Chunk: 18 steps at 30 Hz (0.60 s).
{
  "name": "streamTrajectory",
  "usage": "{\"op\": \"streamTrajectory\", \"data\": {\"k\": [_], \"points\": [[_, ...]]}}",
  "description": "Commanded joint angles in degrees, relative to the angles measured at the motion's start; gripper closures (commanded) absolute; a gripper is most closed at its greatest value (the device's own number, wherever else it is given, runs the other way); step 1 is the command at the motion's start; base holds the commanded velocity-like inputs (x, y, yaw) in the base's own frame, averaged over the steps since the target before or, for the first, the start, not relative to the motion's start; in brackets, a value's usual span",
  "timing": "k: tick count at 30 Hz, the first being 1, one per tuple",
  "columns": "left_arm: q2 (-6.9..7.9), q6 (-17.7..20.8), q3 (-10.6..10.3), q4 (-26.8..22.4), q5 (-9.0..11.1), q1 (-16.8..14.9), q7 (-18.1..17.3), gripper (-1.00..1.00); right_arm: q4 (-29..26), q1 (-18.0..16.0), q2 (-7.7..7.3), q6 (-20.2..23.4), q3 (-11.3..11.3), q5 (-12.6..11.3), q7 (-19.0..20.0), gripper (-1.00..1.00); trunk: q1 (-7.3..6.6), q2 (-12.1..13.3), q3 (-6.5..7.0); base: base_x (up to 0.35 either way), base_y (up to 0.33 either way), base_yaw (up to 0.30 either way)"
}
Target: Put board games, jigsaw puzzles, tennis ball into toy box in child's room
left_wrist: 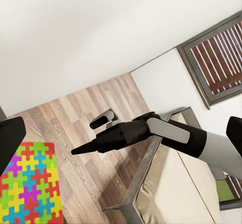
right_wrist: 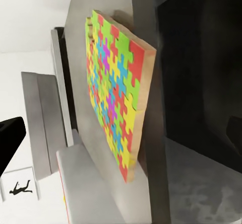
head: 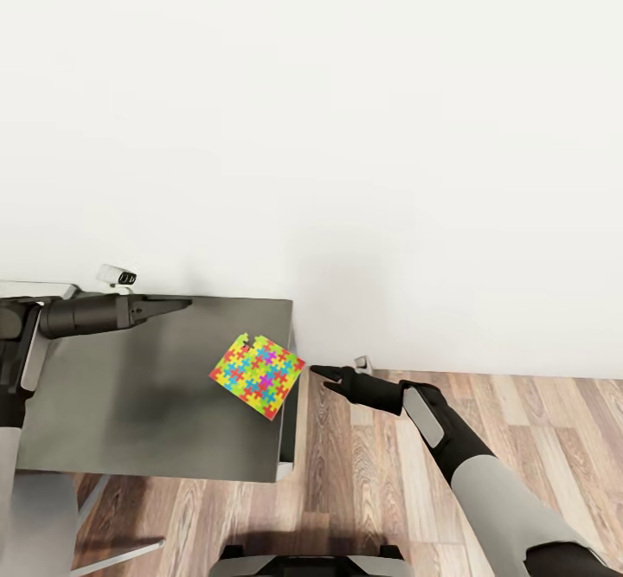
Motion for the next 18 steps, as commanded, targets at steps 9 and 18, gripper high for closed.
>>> {"op": "streamTrajectory", "data": {"k": [9, 18], "points": [[0.03, 0.6, 0.0, 0.0, 0.0, 0.0, -0.2, -1.0, 0.0, 0.0, -0.13, 0.3, 0.0, -0.3, 0.0, -1.0, 0.03, -0.1, -0.08, 0.0, 0.089, 0.0], [0.01, 0.6, 0.0, 0.0, 0.0, 0.0, -0.2, -1.0, 0.0, 0.0, -0.41, 0.3, 0.1, -0.3, 0.2, -1.0, 0.03, -0.1, -0.08, 0.002, 0.079, 0.0]]}}
